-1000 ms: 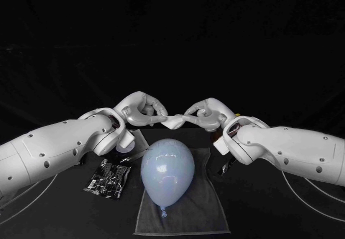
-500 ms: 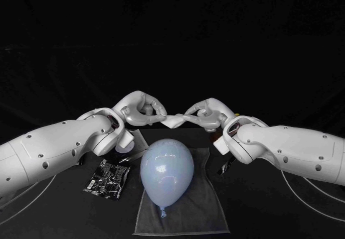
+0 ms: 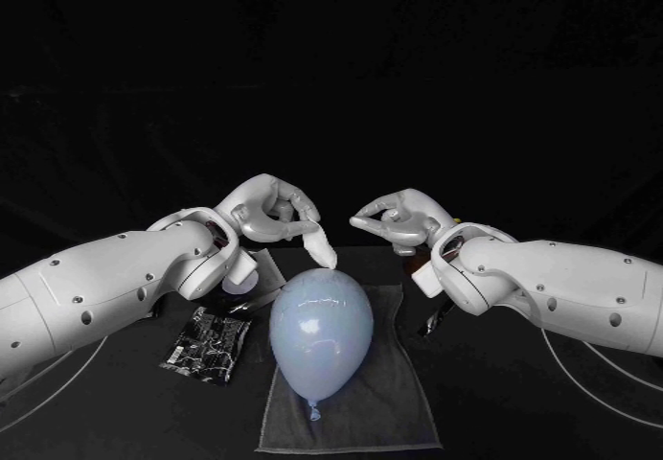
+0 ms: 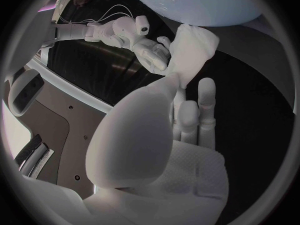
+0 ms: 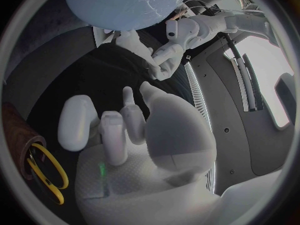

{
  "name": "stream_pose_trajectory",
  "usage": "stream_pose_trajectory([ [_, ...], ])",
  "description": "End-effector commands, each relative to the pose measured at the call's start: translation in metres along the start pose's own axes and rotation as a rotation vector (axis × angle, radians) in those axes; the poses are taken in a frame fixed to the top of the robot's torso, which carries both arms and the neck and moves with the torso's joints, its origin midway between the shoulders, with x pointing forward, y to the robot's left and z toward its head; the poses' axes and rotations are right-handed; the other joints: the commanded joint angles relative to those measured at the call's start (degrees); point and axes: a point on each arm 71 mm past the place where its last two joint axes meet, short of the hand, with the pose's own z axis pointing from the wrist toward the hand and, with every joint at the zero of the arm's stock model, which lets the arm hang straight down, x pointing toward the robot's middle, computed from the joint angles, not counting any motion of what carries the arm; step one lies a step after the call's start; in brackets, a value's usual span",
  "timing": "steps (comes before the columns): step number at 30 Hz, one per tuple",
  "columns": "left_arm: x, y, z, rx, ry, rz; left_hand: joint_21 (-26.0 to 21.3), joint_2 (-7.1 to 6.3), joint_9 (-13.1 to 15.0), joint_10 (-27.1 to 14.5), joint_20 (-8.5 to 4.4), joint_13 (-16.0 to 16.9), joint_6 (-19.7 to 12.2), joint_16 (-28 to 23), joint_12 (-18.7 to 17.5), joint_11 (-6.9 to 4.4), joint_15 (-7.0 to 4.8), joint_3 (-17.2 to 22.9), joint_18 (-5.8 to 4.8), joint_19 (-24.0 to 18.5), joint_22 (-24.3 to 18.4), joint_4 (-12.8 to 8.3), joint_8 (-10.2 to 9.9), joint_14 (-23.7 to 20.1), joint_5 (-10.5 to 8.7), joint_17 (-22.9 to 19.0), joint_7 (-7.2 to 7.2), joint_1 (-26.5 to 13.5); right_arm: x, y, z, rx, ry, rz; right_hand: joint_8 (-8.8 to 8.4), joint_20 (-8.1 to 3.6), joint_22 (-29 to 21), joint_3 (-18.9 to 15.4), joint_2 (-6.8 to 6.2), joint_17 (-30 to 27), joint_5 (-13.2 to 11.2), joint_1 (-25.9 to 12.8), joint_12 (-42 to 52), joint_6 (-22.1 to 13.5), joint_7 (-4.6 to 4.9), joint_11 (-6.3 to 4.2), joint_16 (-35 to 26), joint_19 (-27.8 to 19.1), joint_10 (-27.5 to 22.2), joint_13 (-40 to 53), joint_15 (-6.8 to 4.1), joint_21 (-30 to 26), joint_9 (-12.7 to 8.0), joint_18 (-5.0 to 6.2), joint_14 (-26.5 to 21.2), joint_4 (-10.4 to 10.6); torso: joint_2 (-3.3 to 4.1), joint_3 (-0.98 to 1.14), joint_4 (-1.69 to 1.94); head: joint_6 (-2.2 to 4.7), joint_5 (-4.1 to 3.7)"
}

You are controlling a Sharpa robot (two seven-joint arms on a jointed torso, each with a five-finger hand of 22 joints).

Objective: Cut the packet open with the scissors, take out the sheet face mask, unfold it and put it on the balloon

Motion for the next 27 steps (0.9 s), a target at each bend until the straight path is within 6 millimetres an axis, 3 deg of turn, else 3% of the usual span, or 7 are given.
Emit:
stream_pose_trajectory([
  [1, 0.001, -0.003, 0.001, 0.021, -0.002, 0.0, 0.3, -0.1, 0.1, 0.2, 0.08, 0.0, 0.3, 0.2, -0.1, 0.0, -0.02, 0.4, 1.02, -0.5, 0.1, 0.0, 0.3, 0.4, 0.19, 0.0, 0.01, -0.2, 0.003, 0.003, 0.0, -0.021, 0.038, 0.051, -0.54, 0.53, 9.3, -1.0, -0.32, 15.1, -0.2, -0.7, -0.4, -0.5, 0.22, 0.38, 0.4, -0.1, -0.3, 6.4, 0.55, -0.3, -0.3, 1.03, 6.2, 0.8, 0.03, 0.01, 0.01, -0.07, -0.01],
  [16, 0.002, -0.004, 0.002, 0.017, -0.004, 0.001, 0.6, -0.1, 0.2, 0.0, 0.11, -0.1, 0.0, 0.2, -0.2, 0.07, 0.03, 1.5, 0.98, -0.4, 0.5, -0.3, 0.4, 0.5, 0.19, 0.2, 0.23, -0.9, 0.011, 0.006, 0.0, -0.034, 0.1, 0.045, -0.95, 1.04, 9.4, -2.3, -0.01, 15.1, -0.2, 1.6, -0.2, 0.1, 0.25, 0.46, 0.4, -0.1, -0.5, 6.5, 0.7, -0.2, -0.7, 1.13, 6.2, 0.8, 0.0, -0.01, 0.04, -0.3, 0.04],
  [22, 0.001, -0.003, 0.002, 0.011, -0.026, -0.005, 0.8, -0.11, 0.2, -0.2, 0.13, -0.1, -0.3, 0.2, -0.2, 0.13, 0.06, 2.1, 0.96, -0.3, 0.7, -0.5, 0.4, 0.7, 0.19, 0.4, 0.36, -1.2, 0.019, 0.009, -0.001, -0.067, 0.153, -0.071, -1.62, 1.29, 9.3, -3.8, -1.46, 15.1, -0.2, 4.1, -0.4, -0.1, 0.42, 0.59, 0.4, -0.3, -0.8, 6.3, 0.81, -0.6, -1.1, 1.27, 6.2, -0.5, 0.01, -0.03, 0.01, -0.4, 0.07],
  [27, -0.001, -0.002, 0.004, -0.003, -0.043, -0.014, 1.2, -0.43, 0.5, -0.4, 0.21, -0.1, -0.7, 0.2, -0.2, 0.32, 0.19, 4.1, 0.97, -0.3, 1.0, -1.3, 0.6, 0.8, 0.19, 0.4, 0.56, -2.1, 0.025, 0.013, -0.003, -0.102, 0.169, -0.162, -0.91, 1.27, 9.4, -4.8, -2.08, 15.1, -0.2, 5.3, 0.0, 1.7, -0.06, 0.25, 0.4, -0.1, -0.6, 6.5, 0.59, 0.0, -1.0, 1.23, 6.2, -1.1, 0.06, -0.04, 0.0, -0.65, 0.15],
])
